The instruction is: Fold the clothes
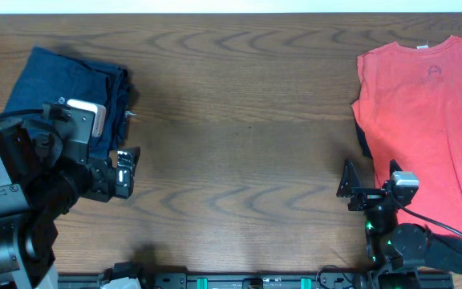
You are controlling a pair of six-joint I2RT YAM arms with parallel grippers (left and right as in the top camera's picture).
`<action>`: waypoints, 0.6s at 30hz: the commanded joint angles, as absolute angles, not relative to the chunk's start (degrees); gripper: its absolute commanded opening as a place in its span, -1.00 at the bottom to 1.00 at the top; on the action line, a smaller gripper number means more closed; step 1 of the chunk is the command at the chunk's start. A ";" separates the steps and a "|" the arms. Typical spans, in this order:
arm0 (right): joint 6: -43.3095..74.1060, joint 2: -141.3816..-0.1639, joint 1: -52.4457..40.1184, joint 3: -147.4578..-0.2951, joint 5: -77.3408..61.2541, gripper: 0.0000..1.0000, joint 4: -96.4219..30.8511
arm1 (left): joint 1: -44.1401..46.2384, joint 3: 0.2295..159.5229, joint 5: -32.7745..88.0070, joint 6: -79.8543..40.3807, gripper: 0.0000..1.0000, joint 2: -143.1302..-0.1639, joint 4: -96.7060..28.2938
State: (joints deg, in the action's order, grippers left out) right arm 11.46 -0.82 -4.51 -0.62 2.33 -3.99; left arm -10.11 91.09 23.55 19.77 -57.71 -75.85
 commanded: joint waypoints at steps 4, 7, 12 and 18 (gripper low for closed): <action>10.63 -0.38 -3.55 -0.32 2.09 0.98 -4.01 | -5.17 90.76 11.97 20.53 0.96 -54.41 -73.87; 10.63 -0.36 -3.55 -0.32 2.09 0.98 -4.01 | -2.15 88.84 9.65 20.56 0.96 -51.57 -68.90; 10.63 -0.36 -3.55 -0.32 2.07 0.99 -4.01 | -1.15 79.83 14.22 20.34 0.96 -44.45 -59.37; 10.63 -0.36 -3.55 -0.32 2.09 0.99 -4.01 | -1.15 61.25 13.87 20.34 0.96 -32.56 -46.09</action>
State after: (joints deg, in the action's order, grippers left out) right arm 11.46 -0.82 -4.51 -0.56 2.31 -3.99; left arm -1.39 68.12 13.37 19.79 -36.75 -49.15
